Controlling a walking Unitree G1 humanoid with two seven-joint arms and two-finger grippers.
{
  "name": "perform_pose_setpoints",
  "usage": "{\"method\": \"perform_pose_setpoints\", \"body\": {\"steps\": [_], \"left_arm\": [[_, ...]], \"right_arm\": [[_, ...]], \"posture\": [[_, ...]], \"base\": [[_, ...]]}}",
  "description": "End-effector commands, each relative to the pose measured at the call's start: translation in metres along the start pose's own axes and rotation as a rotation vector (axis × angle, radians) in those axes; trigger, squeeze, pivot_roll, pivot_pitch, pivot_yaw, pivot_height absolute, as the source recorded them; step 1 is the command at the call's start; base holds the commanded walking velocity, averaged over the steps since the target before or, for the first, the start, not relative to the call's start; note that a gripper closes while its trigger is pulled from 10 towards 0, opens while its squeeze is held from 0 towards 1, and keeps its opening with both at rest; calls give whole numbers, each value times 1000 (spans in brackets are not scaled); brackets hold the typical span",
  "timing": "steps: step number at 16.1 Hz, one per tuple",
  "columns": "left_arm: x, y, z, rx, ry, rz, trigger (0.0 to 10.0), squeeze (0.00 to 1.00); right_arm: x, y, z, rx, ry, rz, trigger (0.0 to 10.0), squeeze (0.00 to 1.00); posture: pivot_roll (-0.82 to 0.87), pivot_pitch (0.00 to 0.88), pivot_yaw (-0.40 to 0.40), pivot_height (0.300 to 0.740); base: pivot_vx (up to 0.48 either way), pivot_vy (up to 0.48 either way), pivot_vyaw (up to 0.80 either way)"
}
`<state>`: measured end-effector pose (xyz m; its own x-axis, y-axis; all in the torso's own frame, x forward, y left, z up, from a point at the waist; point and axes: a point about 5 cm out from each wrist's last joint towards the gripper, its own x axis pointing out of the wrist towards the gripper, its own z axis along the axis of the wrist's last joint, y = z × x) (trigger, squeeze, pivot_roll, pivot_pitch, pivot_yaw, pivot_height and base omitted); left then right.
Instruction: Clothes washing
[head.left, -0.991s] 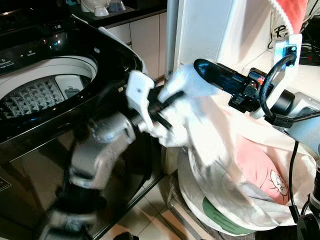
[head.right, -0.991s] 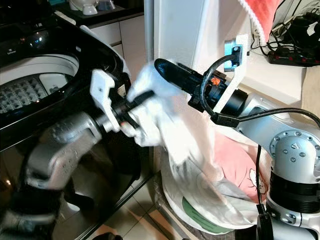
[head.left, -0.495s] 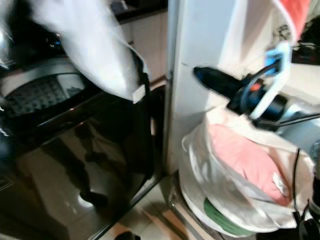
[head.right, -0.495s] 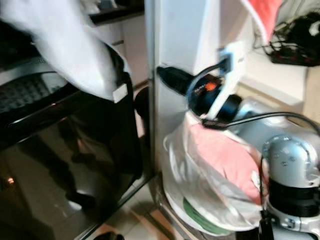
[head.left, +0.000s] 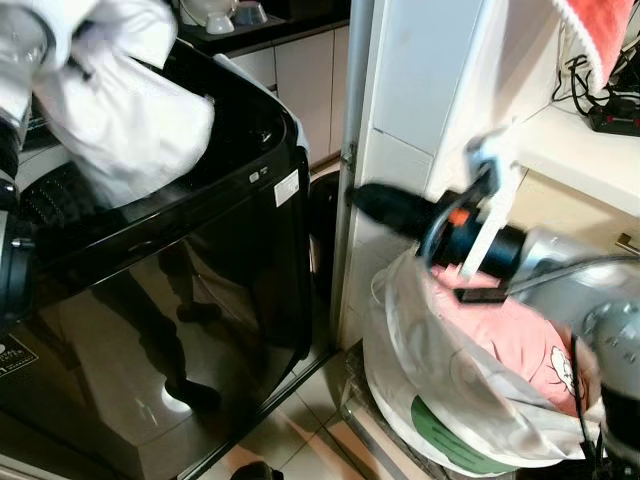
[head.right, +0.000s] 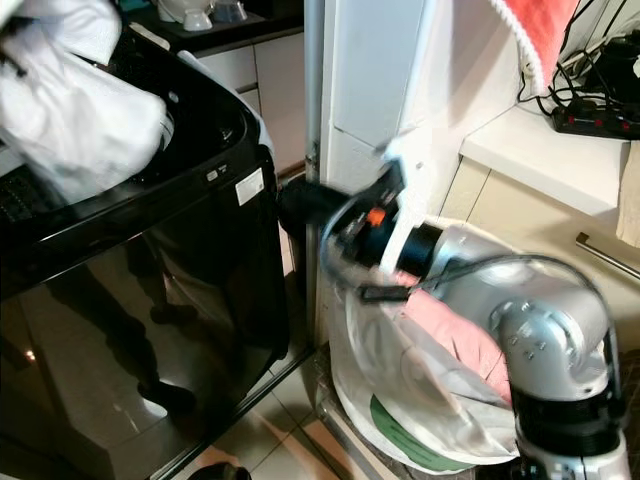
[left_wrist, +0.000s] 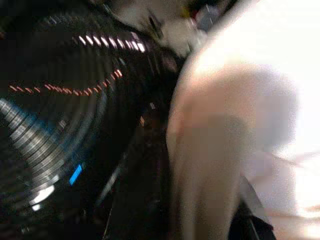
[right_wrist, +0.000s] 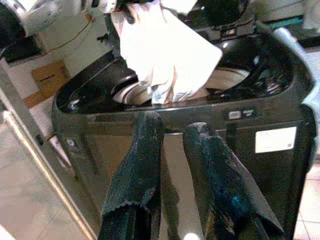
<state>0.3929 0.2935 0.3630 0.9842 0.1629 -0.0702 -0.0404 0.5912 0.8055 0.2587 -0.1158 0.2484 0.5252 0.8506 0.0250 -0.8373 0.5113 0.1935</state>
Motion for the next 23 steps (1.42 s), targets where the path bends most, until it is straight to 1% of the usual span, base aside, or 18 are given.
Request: {"method": "perform_pose_setpoints", "body": {"steps": [1,2,4,6,9,11,12,13,14,15,16,17,18,19,20,21,22,23], "left_arm": [[-3,8,2,15,16,-2,10000,1000],[-3,8,2,14,21,-7,10000,1000],[-4,7,-12,69,108,-79,10000,1000],[-6,6,-22,98,161,-131,10000,1000],[-7,2,-24,76,164,-207,10000,1000],[-7,3,-24,84,168,-204,10000,1000],[-7,7,-18,73,131,-163,10000,1000],[-6,9,-6,31,51,-140,10000,1000],[-6,8,5,-31,-25,-146,10000,439],[-5,-2,37,-265,-256,-229,10000,0],[-5,-17,61,-483,-415,-324,10000,0],[-6,-26,70,-570,-465,-377,10000,0],[-11,-50,80,-669,-523,-482,10000,0],[-14,-61,82,-704,-527,-522,10000,0],[-19,-74,82,-691,-537,-543,10000,0],[-28,-101,77,-681,-553,-500,10000,0],[-44,-112,76,-736,-662,-407,10000,0],[-49,-112,77,-795,-683,-388,10000,0]], "right_arm": [[0,5,0,-29,7,16,10000,0],[0,5,0,-30,9,16,10000,0],[-1,5,-2,-34,17,15,10000,0],[0,4,-3,-37,27,12,10000,0],[1,1,-5,-41,44,-3,10000,0],[2,0,-6,-42,45,-13,10000,0],[2,-1,-5,-49,43,-21,10000,0],[1,-3,-3,-55,30,-44,10000,0],[1,-7,-2,-67,16,-81,10000,0],[0,-24,0,-110,-12,-270,10000,0],[-1,-39,-3,-135,-26,-428,10000,0],[-3,-42,-5,-147,-22,-480,10000,0],[-3,-42,-7,-146,-37,-516,10000,0],[-4,-41,-7,-139,-53,-522,10000,0],[-3,-40,-7,-128,-69,-530,10000,0],[-2,-37,-7,-131,-109,-562,10000,0],[0,-36,-4,-202,-173,-624,10000,0],[2,-35,-3,-232,-179,-636,10000,0]], "posture": [[-44,0,52,740],[-44,0,52,740],[-42,0,50,740],[-39,0,49,740],[-31,0,46,740],[-31,0,47,740],[-31,0,47,740],[-31,0,52,740],[-31,0,52,740],[-34,0,53,740],[-35,0,47,740],[-32,0,41,740],[-34,0,36,740],[-34,0,35,740],[-37,0,30,740],[-35,0,17,740],[-35,0,11,740],[-35,0,11,740]], "base": [[0,0,0],[0,0,0],[0,0,0],[0,0,0],[0,0,0],[0,0,0],[0,0,0],[0,0,0],[0,0,0],[0,0,0],[0,0,0],[0,0,0],[0,0,0],[0,0,0],[0,0,0],[0,0,0],[0,0,0],[0,0,0]]}}
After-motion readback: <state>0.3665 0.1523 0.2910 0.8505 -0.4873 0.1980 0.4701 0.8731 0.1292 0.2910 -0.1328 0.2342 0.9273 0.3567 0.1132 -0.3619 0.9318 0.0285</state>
